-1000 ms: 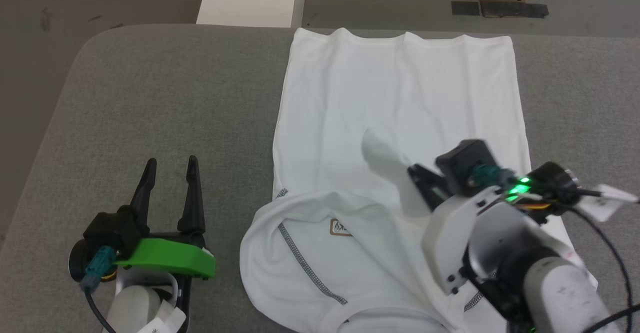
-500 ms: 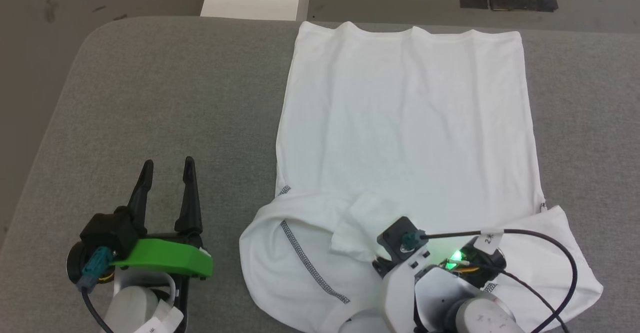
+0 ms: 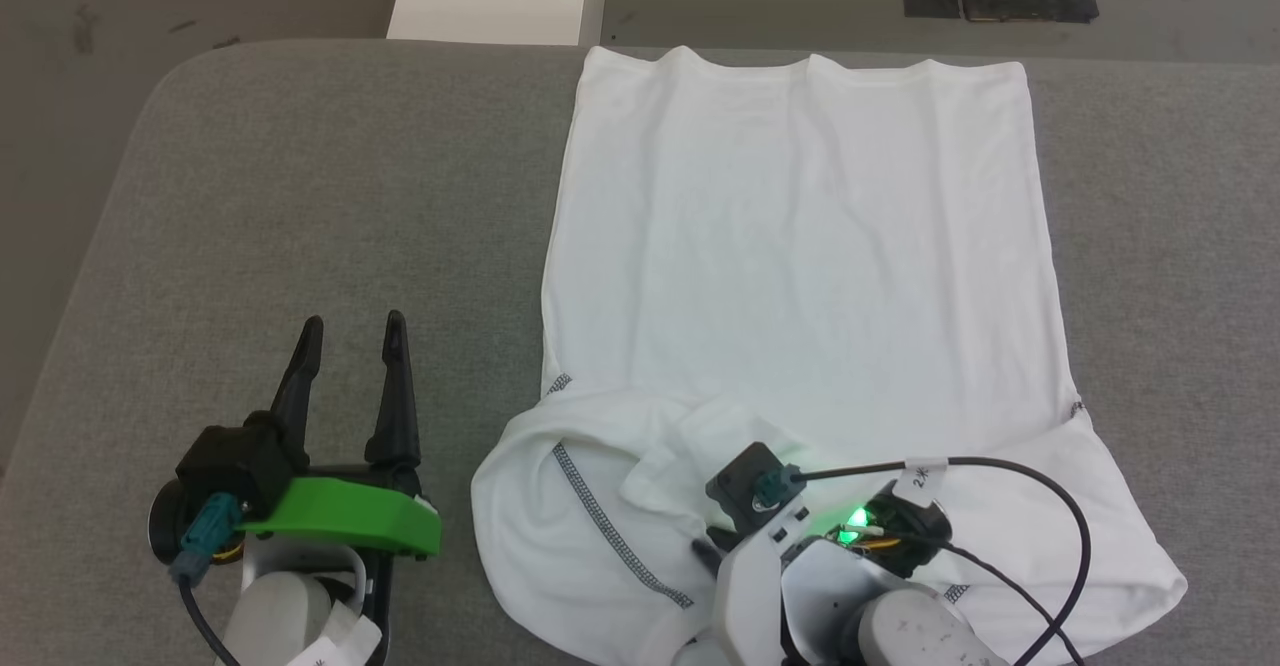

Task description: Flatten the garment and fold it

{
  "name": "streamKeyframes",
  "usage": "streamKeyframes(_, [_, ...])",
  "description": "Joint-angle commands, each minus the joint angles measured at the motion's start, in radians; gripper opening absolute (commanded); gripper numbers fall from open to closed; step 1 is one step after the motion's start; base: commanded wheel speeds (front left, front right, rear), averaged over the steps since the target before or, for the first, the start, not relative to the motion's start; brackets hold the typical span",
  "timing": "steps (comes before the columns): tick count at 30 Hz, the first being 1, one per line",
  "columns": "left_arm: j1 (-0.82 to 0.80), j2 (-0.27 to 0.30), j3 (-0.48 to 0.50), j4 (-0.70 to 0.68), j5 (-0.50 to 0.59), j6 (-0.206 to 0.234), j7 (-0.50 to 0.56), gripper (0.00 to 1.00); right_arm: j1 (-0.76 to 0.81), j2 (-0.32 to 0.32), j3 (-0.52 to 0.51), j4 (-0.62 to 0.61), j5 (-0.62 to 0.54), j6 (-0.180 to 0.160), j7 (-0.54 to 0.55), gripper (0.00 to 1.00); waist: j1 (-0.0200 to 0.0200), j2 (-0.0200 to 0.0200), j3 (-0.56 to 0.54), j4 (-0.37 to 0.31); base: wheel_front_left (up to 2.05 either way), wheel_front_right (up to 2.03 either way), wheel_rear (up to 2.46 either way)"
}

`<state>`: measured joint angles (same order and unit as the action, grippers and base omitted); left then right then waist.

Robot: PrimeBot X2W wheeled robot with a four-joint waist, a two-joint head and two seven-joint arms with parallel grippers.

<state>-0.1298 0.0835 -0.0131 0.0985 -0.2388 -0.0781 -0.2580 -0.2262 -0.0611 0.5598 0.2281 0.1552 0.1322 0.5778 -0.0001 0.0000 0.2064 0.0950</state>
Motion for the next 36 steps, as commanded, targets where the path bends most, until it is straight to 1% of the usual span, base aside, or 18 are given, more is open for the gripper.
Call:
streamKeyframes(1, [0.015,-0.005,0.0,0.0,-0.005,0.004,-0.004,1.0,-0.008,0.005,0.0,0.007,0.019,-0.002,-0.015,1.0,0.0001,0.0,-0.004,0.001,0.0,0.0,0.0])
streamKeyframes(5, [0.028,-0.001,0.003,0.001,-0.008,0.008,-0.004,1.0,0.003,0.007,-0.024,-0.05,0.062,-0.002,-0.078,1.0,0.0001,0.0,-0.017,-0.003,0.0,0.0,0.0])
streamKeyframes(8, [0.039,0.007,0.006,-0.004,-0.008,0.012,-0.001,1.0,0.017,0.008,-0.05,-0.143,0.101,-0.002,-0.136,1.0,0.0001,0.0,-0.027,-0.015,0.0,0.0,0.0])
streamKeyframes(11, [0.043,0.015,0.006,-0.015,-0.006,0.016,0.008,1.0,0.03,0.004,-0.102,-0.241,0.11,-0.002,-0.202,1.0,0.0001,0.0,-0.034,-0.033,0.0,0.0,0.0])
streamKeyframes(14, [0.038,0.028,0.005,-0.028,-0.004,0.016,0.021,1.0,0.052,0.003,-0.198,-0.328,0.099,-0.002,-0.28,1.0,0.0001,0.0,-0.037,-0.054,0.0,0.0,0.0])
streamKeyframes(18, [0.019,0.051,0.0,-0.045,0.001,0.011,0.044,1.0,0.078,0.005,-0.328,-0.398,0.078,-0.002,-0.388,1.0,0.0001,0.0,-0.029,-0.087,0.0,0.0,0.0])
streamKeyframes(21, [-0.019,0.075,-0.004,-0.047,0.004,0.004,0.068,1.0,0.093,0.006,-0.411,-0.407,0.045,-0.002,-0.438,1.0,0.0001,0.0,-0.011,-0.112,0.0,0.0,0.0])
streamKeyframes(25, [-0.116,0.126,-0.02,-0.035,0.002,-0.017,0.121,1.0,0.094,0.007,-0.497,-0.394,0.024,-0.002,-0.48,1.0,0.0001,0.0,0.036,-0.15,0.0,0.0,0.0])
streamKeyframes(28, [-0.212,0.177,-0.039,-0.011,0.004,-0.032,0.174,1.0,0.08,0.007,-0.533,-0.383,0.018,-0.002,-0.501,1.0,0.0001,0.0,0.083,-0.179,0.0,0.0,0.0])
streamKeyframes(32, [-0.363,0.239,-0.065,0.039,-0.024,-0.045,0.254,1.0,0.047,0.008,-0.574,-0.37,0.018,-0.002,-0.526,1.0,0.0001,0.0,0.159,-0.215,0.0,0.0,0.0])
streamKeyframes(36, [-0.514,0.3,-0.085,0.115,-0.079,-0.05,0.356,1.0,0.012,0.01,-0.574,-0.366,0.02,-0.002,-0.54,1.0,0.0001,0.0,0.233,-0.265,0.0,0.0,0.0])
